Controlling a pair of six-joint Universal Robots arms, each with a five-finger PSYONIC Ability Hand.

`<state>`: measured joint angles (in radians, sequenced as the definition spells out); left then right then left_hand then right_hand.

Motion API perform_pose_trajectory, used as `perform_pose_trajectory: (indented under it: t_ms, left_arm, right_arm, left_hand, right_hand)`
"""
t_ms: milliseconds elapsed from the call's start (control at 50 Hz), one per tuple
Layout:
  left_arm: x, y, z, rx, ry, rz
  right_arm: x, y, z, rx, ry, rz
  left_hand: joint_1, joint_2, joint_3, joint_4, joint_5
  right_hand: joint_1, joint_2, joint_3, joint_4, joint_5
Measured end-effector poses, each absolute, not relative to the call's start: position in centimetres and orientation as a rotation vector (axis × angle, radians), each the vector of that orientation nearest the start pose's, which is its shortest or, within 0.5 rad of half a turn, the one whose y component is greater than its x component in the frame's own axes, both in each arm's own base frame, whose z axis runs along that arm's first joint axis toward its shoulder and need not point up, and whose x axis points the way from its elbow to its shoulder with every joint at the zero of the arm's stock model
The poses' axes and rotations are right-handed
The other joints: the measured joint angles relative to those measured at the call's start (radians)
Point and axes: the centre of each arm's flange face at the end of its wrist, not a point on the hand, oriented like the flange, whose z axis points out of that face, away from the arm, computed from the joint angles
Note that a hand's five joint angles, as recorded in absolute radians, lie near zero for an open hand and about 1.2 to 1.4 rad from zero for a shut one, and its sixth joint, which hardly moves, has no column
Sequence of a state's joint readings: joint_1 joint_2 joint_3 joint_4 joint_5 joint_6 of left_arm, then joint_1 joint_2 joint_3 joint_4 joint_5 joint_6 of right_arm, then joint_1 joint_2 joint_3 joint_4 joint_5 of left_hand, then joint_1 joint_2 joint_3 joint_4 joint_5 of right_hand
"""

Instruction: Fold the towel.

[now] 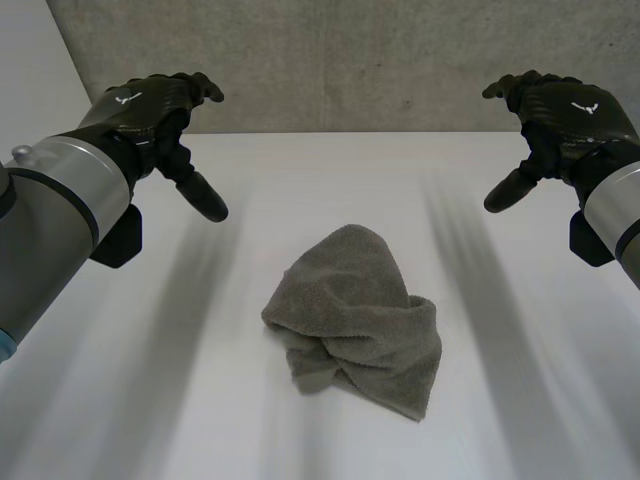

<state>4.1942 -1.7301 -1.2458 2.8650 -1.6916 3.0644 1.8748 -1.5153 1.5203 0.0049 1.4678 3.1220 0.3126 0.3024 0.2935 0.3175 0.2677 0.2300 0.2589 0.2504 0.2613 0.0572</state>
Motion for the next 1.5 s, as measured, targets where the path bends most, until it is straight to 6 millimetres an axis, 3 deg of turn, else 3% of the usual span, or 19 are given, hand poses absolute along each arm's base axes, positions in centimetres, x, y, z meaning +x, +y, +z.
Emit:
perform_pose_trajectory:
  t_ms: [60, 200, 360, 480, 540, 600, 640, 700, 860, 920, 1000, 1100, 1160, 1240, 1320, 1400, 1440, 1500]
  left_arm:
    - [-27.0, -22.8, 32.9, 0.440, 2.566, -2.268]
    - [-28.6, -23.3, 30.1, 0.506, 2.620, -2.210]
    - [-31.5, -23.1, 23.8, 0.743, 2.717, -1.967]
    - [-33.0, -22.1, 19.7, 1.002, 2.695, -1.789]
    - [-33.4, -21.6, 18.4, 1.093, 2.670, -1.725]
    - [-33.7, -21.3, 17.7, 1.152, 2.647, -1.689]
    - [-33.7, -21.2, 17.7, 1.162, 2.638, -1.688]
    - [-33.7, -21.1, 18.1, 1.159, 2.630, -1.704]
    - [-33.0, -21.6, 22.3, 0.962, 2.571, -1.960]
    - [-32.5, -21.6, 24.8, 0.784, 2.543, -2.161]
    - [-31.7, -20.9, 28.1, 0.574, 2.481, -2.448]
    - [-30.8, -19.8, 30.9, 0.435, 2.355, -2.719]
    - [-30.4, -19.2, 31.2, 0.434, 2.307, -2.772]
    - [-29.8, -18.2, 29.5, 0.563, 2.288, -2.697]
    - [-29.3, -16.8, 26.3, 0.812, 2.301, -2.507]
    - [-28.8, -15.1, 23.5, 1.080, 2.315, -2.308]
    - [-28.4, -14.0, 22.4, 1.209, 2.329, -2.211]
    - [-28.0, -12.8, 21.6, 1.348, 2.363, -2.093]
  right_arm:
    - [23.0, -26.3, 30.4, -0.476, 2.028, -1.999]
    - [24.0, -27.2, 26.9, -0.721, 2.152, -1.932]
    - [27.4, -25.3, 19.9, -1.182, 2.266, -1.640]
    - [28.3, -24.3, 16.5, -1.289, 2.317, -1.465]
    - [28.4, -24.0, 15.3, -1.303, 2.332, -1.409]
    - [28.6, -23.9, 14.6, -1.305, 2.339, -1.373]
    - [28.7, -23.9, 14.6, -1.298, 2.335, -1.377]
    - [28.7, -24.2, 15.1, -1.277, 2.322, -1.411]
    - [28.4, -25.7, 24.5, -0.887, 1.964, -1.957]
    - [27.7, -25.0, 28.6, -0.722, 1.701, -2.170]
    - [27.1, -23.4, 31.4, -0.643, 1.470, -2.302]
    - [27.0, -22.1, 31.3, -0.705, 1.425, -2.286]
    - [27.2, -21.6, 30.3, -0.792, 1.486, -2.215]
    - [27.6, -20.3, 27.6, -1.014, 1.649, -2.006]
    - [27.5, -18.0, 25.0, -1.282, 1.780, -1.712]
    - [27.0, -15.6, 24.3, -1.494, 1.846, -1.423]
    - [26.8, -15.0, 24.7, -1.551, 1.863, -1.320]
    - [26.6, -15.2, 25.7, -1.547, 1.885, -1.279]
  left_hand:
    - [0.000, 0.000, 0.000, 0.000, 0.000]
    - [0.000, 0.000, 0.000, 0.000, 0.000]
    - [0.000, 0.000, 0.000, 0.000, 0.000]
    - [0.049, 0.060, 0.067, 0.049, 0.089]
    - [0.362, 0.367, 0.387, 0.370, 0.410]
    - [0.927, 0.944, 0.968, 0.964, 0.974]
    - [1.111, 1.167, 1.199, 1.176, 1.198]
    - [1.116, 1.175, 1.241, 1.194, 1.217]
    - [1.117, 1.176, 1.248, 1.194, 1.218]
    - [1.120, 1.176, 1.248, 1.194, 1.222]
    - [1.120, 1.176, 1.249, 1.194, 1.222]
    - [1.121, 1.179, 1.249, 1.194, 1.222]
    - [1.121, 1.179, 1.250, 1.194, 1.222]
    - [1.123, 1.179, 1.250, 1.194, 1.225]
    - [1.125, 1.179, 1.251, 1.194, 1.225]
    - [1.125, 1.179, 1.251, 1.194, 1.225]
    - [1.114, 1.158, 1.223, 1.171, 1.207]
    - [0.754, 0.778, 0.805, 0.749, 0.834]
  right_hand:
    - [0.000, 0.000, 0.000, 0.000, 0.000]
    - [0.000, 0.000, 0.000, 0.000, 0.000]
    - [0.000, 0.000, 0.000, 0.000, 0.000]
    - [0.112, 0.084, 0.095, 0.089, 0.109]
    - [0.364, 0.332, 0.340, 0.331, 0.355]
    - [0.881, 0.903, 0.883, 0.876, 0.911]
    - [1.051, 1.027, 1.065, 1.056, 1.077]
    - [1.087, 1.028, 1.085, 1.077, 1.094]
    - [1.097, 1.028, 1.085, 1.077, 1.094]
    - [1.098, 1.031, 1.086, 1.077, 1.094]
    - [1.102, 1.036, 1.087, 1.077, 1.094]
    - [1.102, 1.036, 1.087, 1.077, 1.102]
    - [1.102, 1.036, 1.087, 1.077, 1.102]
    - [1.102, 1.044, 1.087, 1.077, 1.102]
    - [1.083, 1.033, 1.067, 1.056, 1.080]
    - [0.640, 0.606, 0.623, 0.616, 0.631]
    - [0.311, 0.274, 0.294, 0.287, 0.302]
    - [0.085, 0.056, 0.061, 0.053, 0.048]
